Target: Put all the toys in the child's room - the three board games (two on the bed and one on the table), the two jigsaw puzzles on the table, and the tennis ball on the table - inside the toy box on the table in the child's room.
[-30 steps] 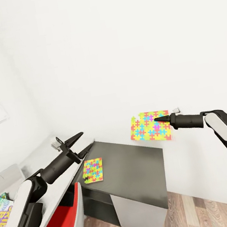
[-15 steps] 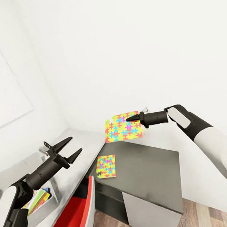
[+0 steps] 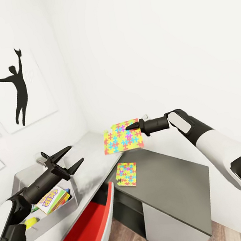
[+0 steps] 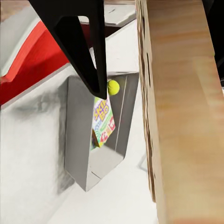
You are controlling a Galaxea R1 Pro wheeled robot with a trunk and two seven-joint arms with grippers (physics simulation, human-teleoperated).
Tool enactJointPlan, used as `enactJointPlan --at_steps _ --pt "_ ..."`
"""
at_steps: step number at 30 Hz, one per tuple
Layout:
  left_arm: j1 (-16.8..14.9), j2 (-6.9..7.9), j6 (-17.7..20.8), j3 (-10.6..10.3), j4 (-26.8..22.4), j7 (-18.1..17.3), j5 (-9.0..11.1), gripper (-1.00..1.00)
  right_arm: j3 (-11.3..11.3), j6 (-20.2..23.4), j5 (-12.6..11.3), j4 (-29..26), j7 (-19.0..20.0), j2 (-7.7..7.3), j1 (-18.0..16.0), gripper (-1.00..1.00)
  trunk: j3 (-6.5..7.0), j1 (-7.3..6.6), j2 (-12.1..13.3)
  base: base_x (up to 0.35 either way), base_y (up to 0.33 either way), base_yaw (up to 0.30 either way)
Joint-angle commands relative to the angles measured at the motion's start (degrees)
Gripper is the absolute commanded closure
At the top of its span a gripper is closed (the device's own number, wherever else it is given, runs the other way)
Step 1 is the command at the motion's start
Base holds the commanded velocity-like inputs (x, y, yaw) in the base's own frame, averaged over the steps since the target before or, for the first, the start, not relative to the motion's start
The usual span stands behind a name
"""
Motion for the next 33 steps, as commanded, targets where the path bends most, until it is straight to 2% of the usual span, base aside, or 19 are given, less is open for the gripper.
enactJointPlan --at_steps 1,6,11,16,28,33 --pt "0.0 0.06 0.2 0.0 0.0 -0.1 0.0 -1.00 0.6 0.0 0.4 0.0 0.6 -0.11 -0.4 1.00 -0.09 0.04 -0.1 0.000 0.000 0.273" --pt "0.0 0.09 0.2 0.0 0.0 1.0 0.2 -1.00 1.6 0.0 0.3 0.1 1.2 0.16 -1.3 1.00 0.08 0.04 -0.1 0.000 0.000 0.273" --pt "0.0 0.14 -0.1 0.5 0.1 4.3 -0.2 -1.00 2.0 0.0 0.3 0.1 1.6 0.78 -1.8 1.00 0.18 0.04 -0.1 0.000 0.000 0.278" --pt "0.4 0.33 -0.1 3.0 0.0 7.3 -0.3 -1.00 1.9 0.0 0.3 0.1 1.8 0.55 -2.6 1.00 0.21 0.04 -0.1 0.000 0.000 0.282" --pt "2.4 0.53 0.1 5.3 0.0 9.3 -0.3 -1.00 1.8 0.0 0.4 0.1 1.8 0.51 -3.5 1.00 0.21 0.04 -0.1 0.000 0.000 0.285" --pt "3.0 0.55 0.1 7.0 0.0 12.9 -0.2 -1.00 1.8 0.0 0.4 0.1 1.8 0.85 -3.6 1.00 0.22 0.04 -0.1 0.000 0.000 0.285"
